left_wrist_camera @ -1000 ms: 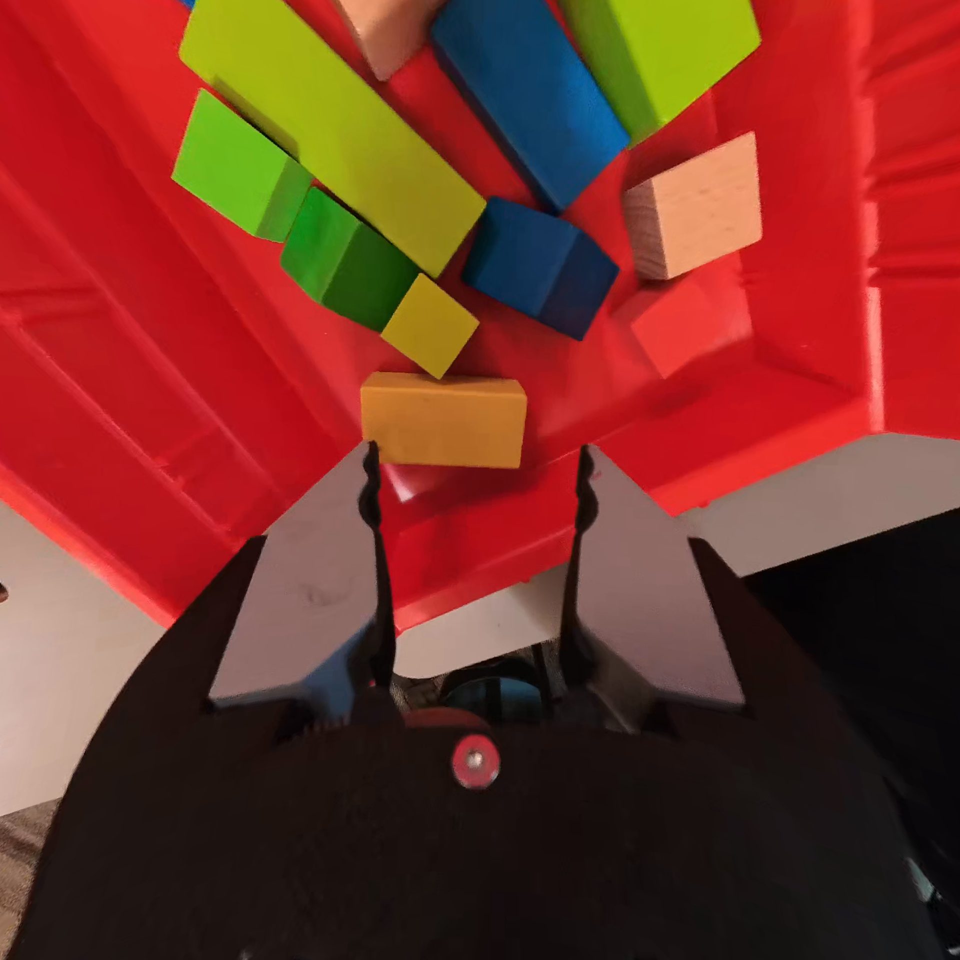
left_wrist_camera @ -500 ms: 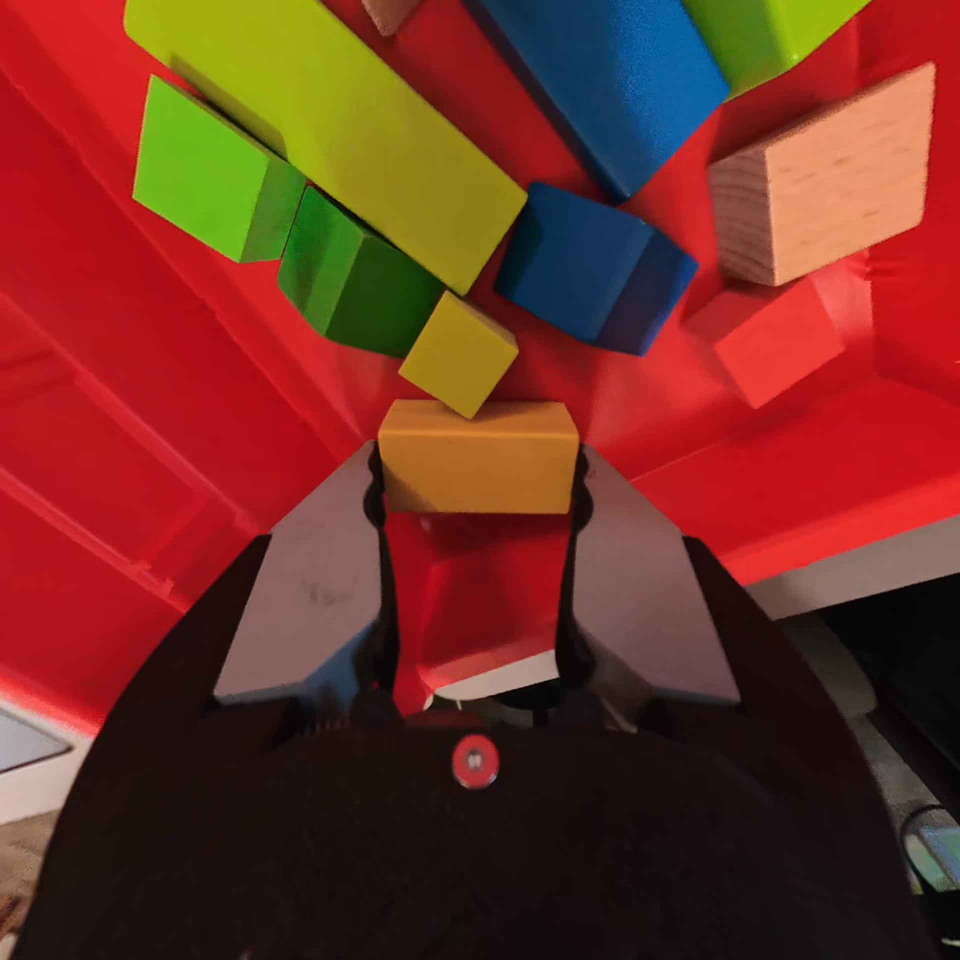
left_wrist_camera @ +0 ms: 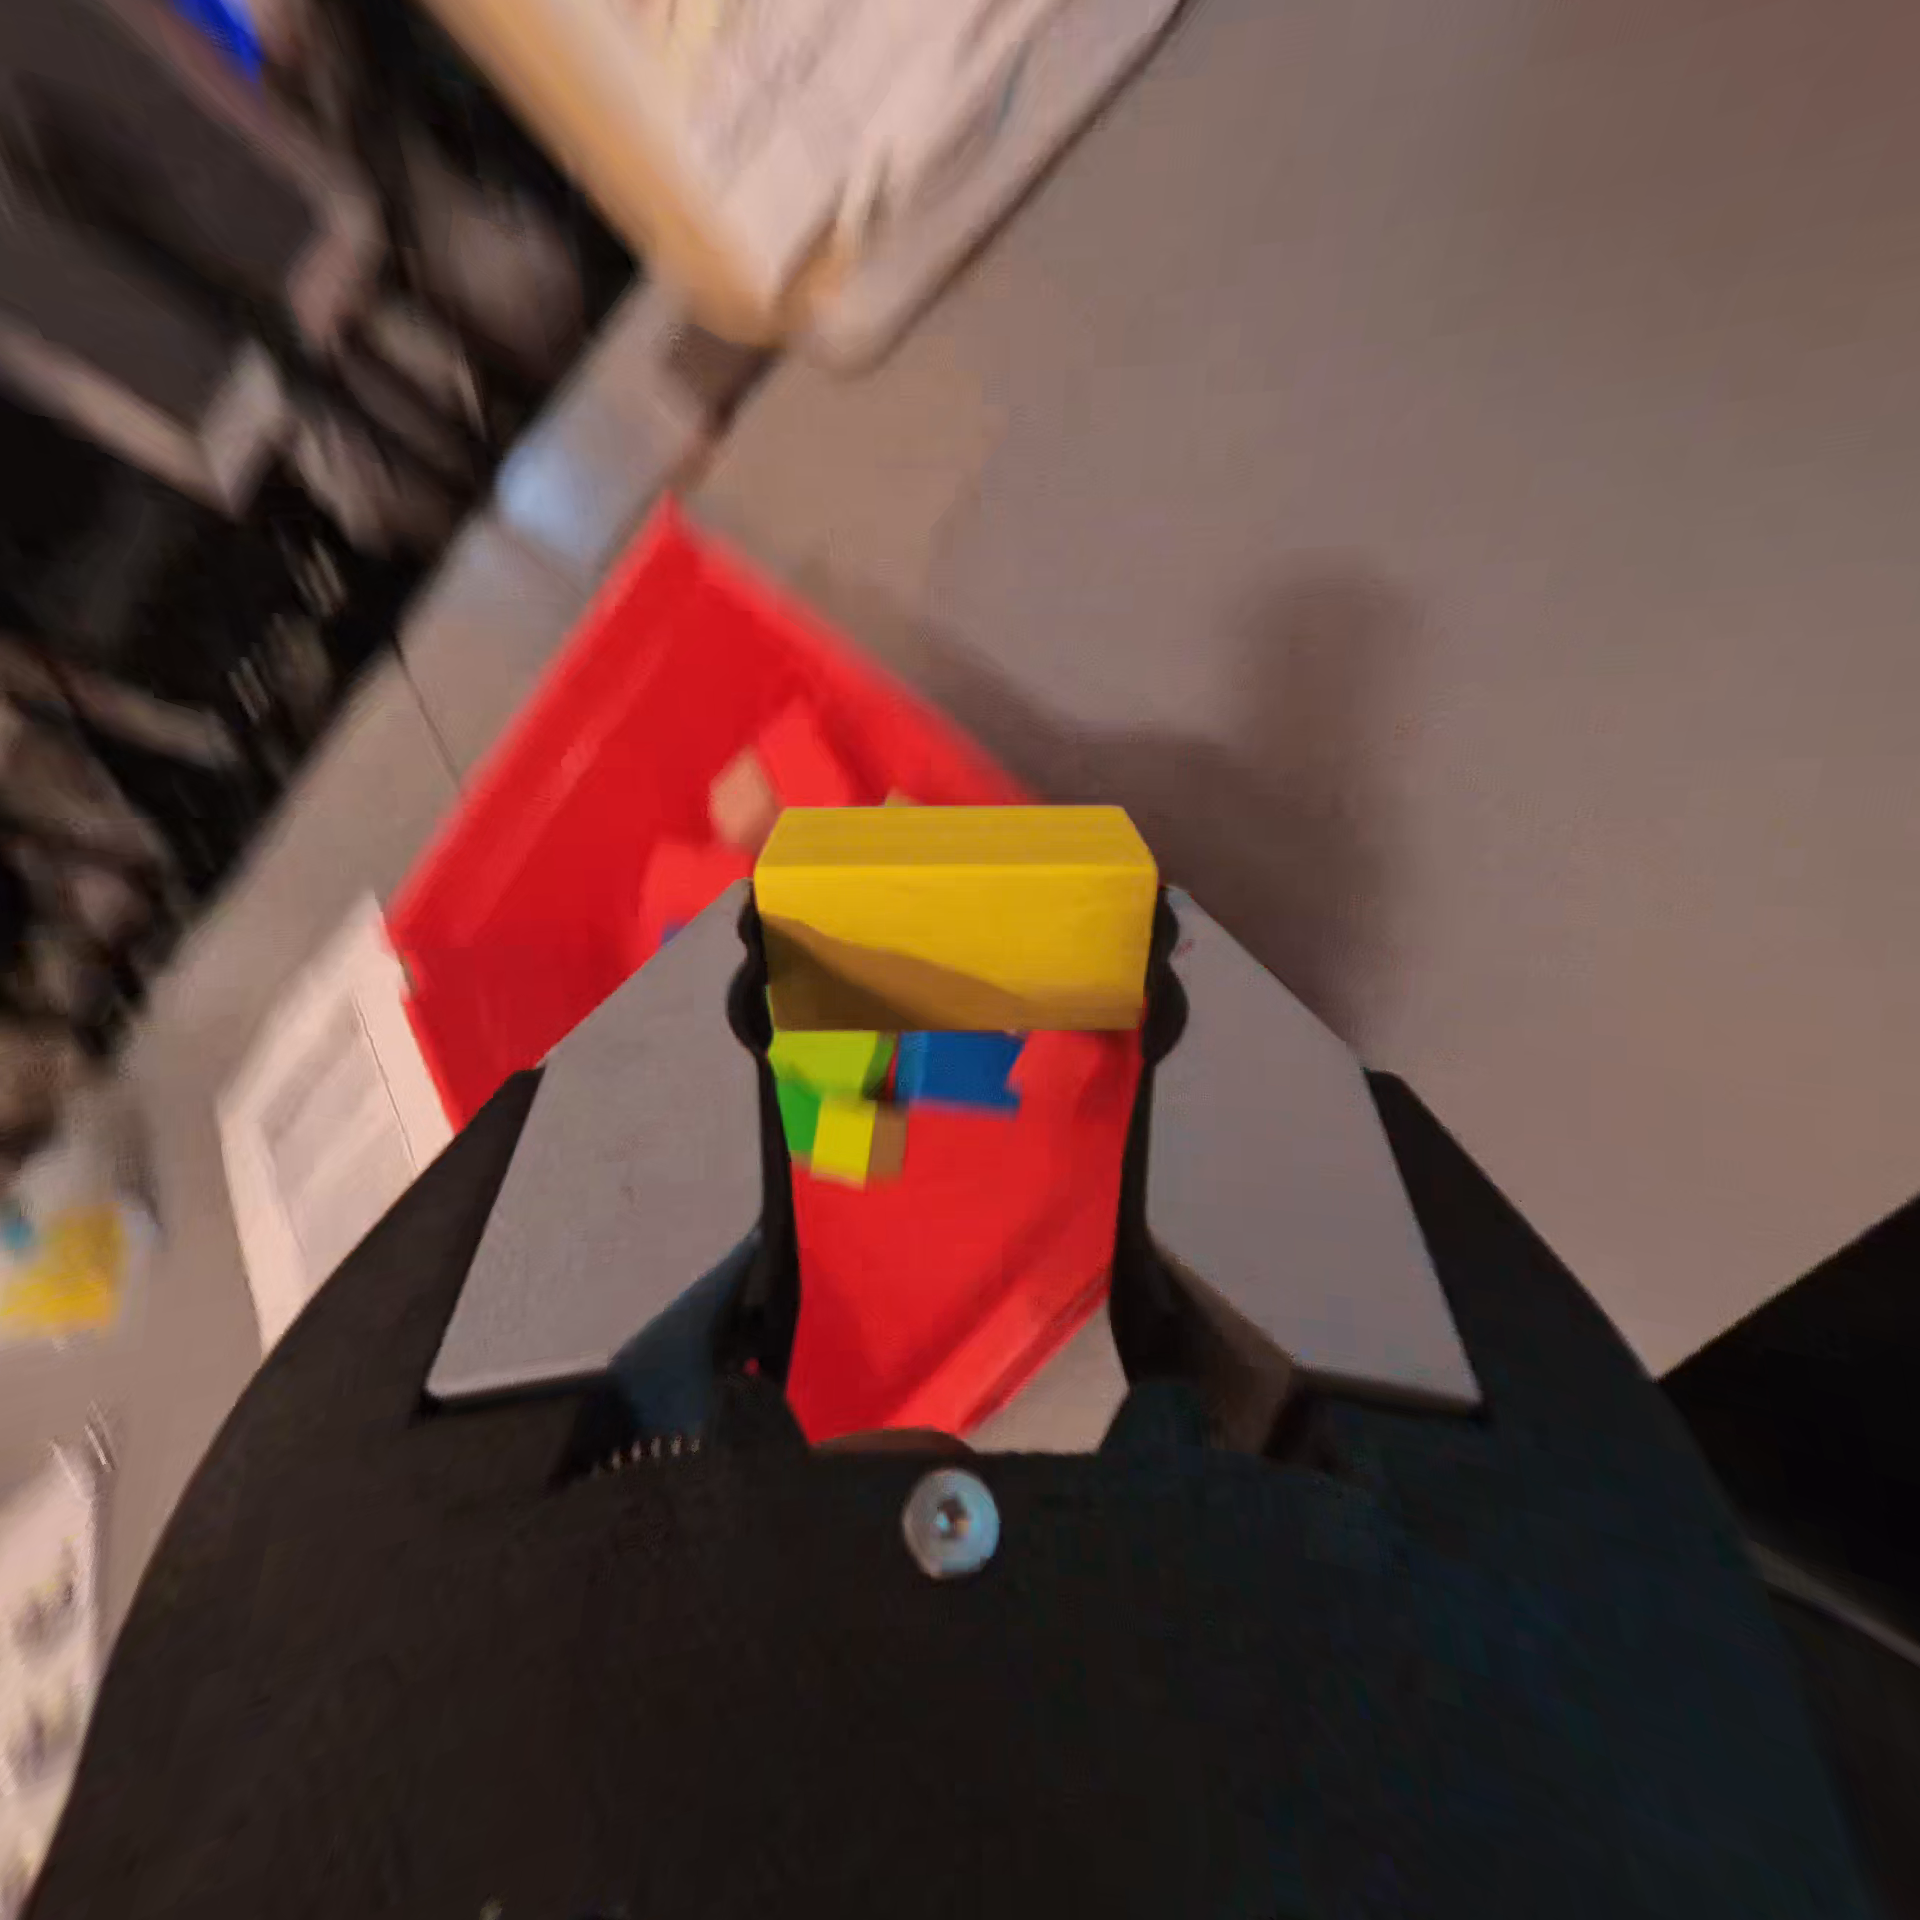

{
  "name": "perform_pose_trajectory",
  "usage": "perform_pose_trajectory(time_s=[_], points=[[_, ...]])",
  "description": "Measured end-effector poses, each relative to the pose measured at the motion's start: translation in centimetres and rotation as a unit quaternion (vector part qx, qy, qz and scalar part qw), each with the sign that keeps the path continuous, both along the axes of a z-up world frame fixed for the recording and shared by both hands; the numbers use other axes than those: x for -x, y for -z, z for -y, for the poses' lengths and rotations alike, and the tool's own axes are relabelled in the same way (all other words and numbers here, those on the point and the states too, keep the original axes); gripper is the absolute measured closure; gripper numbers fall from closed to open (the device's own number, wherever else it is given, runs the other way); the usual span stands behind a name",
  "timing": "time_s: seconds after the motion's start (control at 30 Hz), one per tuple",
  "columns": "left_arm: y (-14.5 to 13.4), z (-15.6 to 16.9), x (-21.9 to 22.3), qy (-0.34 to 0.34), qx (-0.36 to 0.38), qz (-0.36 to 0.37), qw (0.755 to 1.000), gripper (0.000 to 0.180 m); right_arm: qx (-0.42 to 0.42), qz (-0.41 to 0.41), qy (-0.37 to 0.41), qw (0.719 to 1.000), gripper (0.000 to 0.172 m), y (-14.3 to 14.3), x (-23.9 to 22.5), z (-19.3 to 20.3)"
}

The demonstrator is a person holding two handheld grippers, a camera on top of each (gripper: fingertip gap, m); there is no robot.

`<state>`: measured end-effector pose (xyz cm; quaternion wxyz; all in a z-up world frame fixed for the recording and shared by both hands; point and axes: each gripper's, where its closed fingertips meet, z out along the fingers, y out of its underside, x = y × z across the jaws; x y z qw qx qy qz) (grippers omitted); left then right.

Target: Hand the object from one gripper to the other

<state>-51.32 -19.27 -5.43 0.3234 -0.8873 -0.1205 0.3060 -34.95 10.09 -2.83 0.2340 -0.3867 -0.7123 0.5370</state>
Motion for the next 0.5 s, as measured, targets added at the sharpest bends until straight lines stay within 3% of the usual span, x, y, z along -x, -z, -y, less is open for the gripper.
perform_pose_trajectory(time_s=[0.1, 0.27, 0.43, 0.5], points=[[-2.2, -7.2, -7.1, 0.133, 0.001, -0.128, 0.983, 0.111, 0.066, 0.021, -0.095, 0.993, 0.091, -0.6, -1.6, 5.0], [-1.2, -16.6, -14.0, 0.201, 0.026, -0.281, 0.938, 0.111, 0.111, 0.023, -0.129, 0.985, 0.087, -0.9, -2.3, 9.6], [-0.6, -21.8, -17.0, 0.231, -0.015, -0.334, 0.914, 0.111, 0.084, 0.037, -0.084, 0.992, 0.096, 1.6, -0.4, 9.6], [-0.8, -22.5, -17.3, 0.230, -0.027, -0.336, 0.913, 0.111, 0.074, 0.047, -0.092, 0.992, 0.114, 2.4, -0.2, 9.8]])
